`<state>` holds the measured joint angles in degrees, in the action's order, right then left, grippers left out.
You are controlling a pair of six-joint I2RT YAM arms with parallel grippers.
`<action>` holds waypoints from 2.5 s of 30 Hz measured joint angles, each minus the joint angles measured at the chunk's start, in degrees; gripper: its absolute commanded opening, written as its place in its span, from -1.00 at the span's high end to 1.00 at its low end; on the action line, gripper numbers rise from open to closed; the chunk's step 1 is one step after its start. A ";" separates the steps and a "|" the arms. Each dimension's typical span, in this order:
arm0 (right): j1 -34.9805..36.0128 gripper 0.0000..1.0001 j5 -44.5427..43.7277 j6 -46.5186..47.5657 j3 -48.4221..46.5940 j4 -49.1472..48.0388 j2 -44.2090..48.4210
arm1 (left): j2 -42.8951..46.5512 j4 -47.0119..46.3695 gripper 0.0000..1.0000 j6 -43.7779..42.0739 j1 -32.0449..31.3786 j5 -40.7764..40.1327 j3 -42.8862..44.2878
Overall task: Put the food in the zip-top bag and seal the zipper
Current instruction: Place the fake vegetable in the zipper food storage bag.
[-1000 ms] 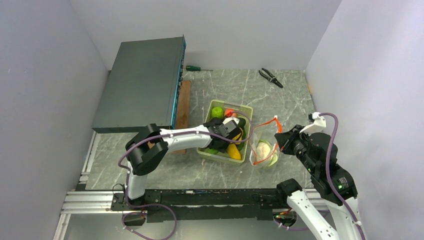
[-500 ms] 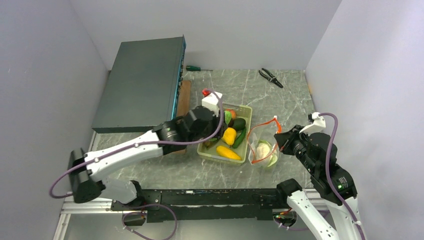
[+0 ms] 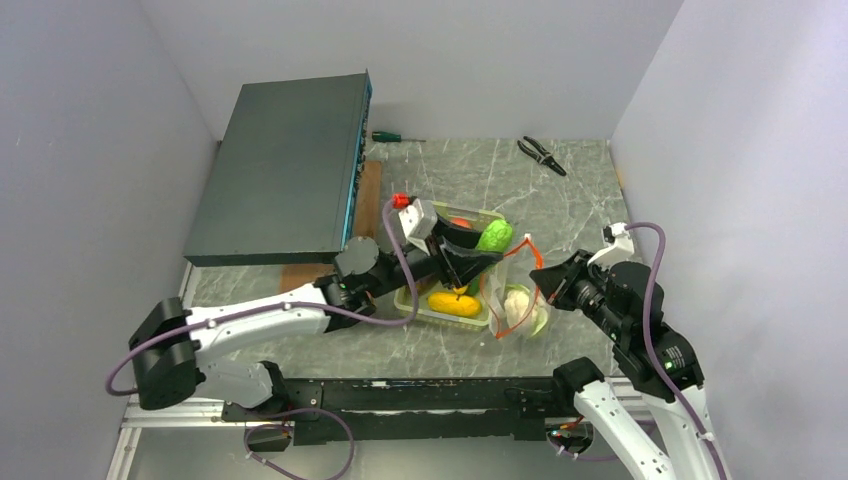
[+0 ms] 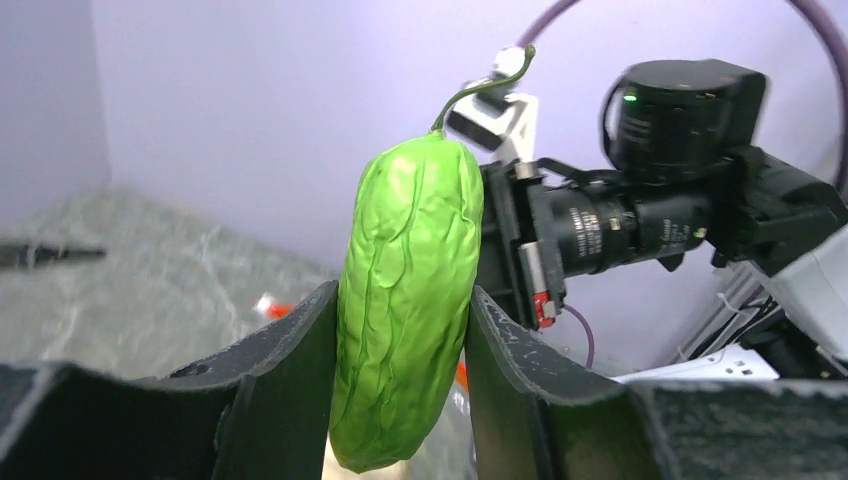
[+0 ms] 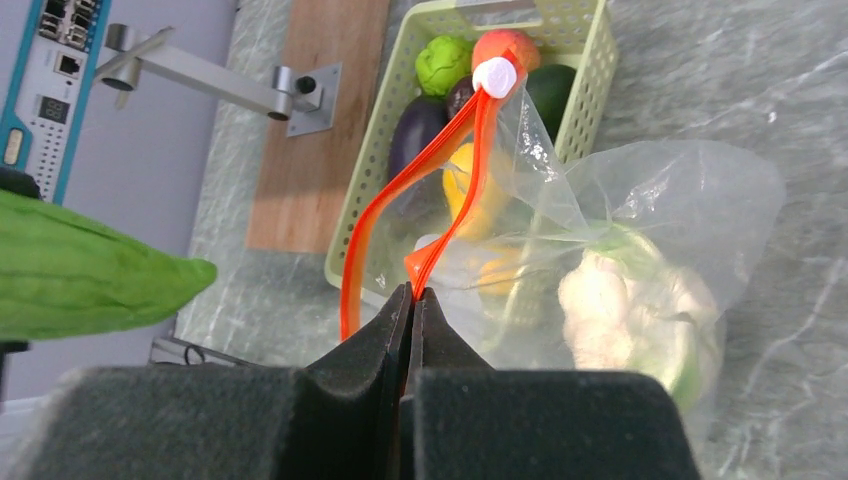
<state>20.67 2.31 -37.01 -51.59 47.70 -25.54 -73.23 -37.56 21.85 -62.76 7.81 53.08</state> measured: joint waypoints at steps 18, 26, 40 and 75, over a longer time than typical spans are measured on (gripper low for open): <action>0.00 1.00 2.58 -3.32 -2.16 -0.98 -0.26 | -24.39 -43.30 0.39 -14.27 -2.32 10.03 -3.19; -0.24 1.00 1.22 -3.30 -2.64 -0.31 -0.55 | -30.25 -48.11 -0.38 -12.50 -1.27 9.84 -1.27; -0.24 1.00 1.16 -3.34 -2.73 -0.26 -0.61 | -28.37 -43.06 -0.87 -3.04 -0.24 1.07 -2.12; -0.24 1.00 2.36 -2.01 -3.10 -0.11 -1.90 | -18.58 64.72 -0.05 4.42 -5.20 -21.40 31.76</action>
<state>20.43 4.67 -39.03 -54.70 47.59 -27.44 -91.81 27.16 26.26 -67.96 -13.58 84.84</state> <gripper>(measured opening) 0.008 0.491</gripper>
